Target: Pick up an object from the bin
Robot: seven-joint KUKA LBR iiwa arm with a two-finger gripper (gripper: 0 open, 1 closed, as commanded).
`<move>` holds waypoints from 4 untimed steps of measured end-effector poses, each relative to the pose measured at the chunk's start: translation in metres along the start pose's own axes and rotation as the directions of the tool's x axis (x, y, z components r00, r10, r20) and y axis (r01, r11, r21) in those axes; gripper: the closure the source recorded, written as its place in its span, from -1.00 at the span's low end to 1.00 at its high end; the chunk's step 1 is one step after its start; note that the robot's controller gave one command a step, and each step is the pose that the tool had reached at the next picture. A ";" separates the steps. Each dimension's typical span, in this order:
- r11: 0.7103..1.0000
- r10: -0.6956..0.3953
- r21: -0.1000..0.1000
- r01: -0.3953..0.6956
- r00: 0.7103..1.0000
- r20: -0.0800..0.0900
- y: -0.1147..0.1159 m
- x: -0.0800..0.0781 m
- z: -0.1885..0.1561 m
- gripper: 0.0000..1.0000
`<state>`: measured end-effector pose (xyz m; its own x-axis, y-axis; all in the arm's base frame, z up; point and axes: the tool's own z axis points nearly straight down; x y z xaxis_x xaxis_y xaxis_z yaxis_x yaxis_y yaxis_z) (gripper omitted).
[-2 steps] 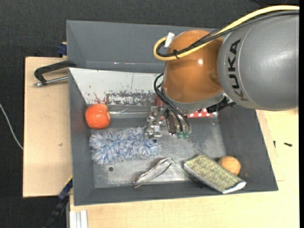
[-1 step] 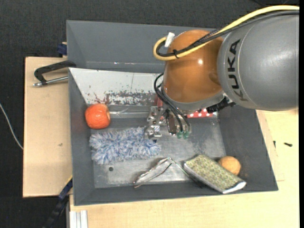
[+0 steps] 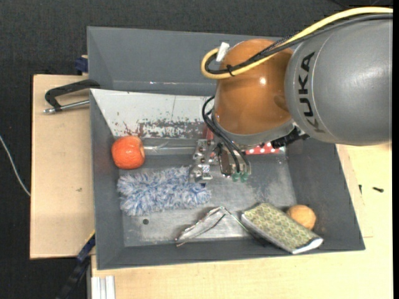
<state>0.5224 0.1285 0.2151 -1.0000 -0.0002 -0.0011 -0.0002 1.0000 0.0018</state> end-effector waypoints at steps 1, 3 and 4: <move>1.000 0.000 0.000 0.000 1.000 0.000 0.000 0.000 0.000 1.00; 1.000 0.000 0.000 0.000 1.000 0.000 0.000 0.000 0.000 1.00; 1.000 0.001 0.000 -0.001 1.000 0.000 0.000 0.000 0.000 1.00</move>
Offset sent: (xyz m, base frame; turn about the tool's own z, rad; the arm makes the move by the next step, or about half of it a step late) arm 0.0000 0.0000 0.0000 0.0000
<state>0.5224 0.1284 0.2151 -1.0000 0.0003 -0.0010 0.0003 1.0000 0.0021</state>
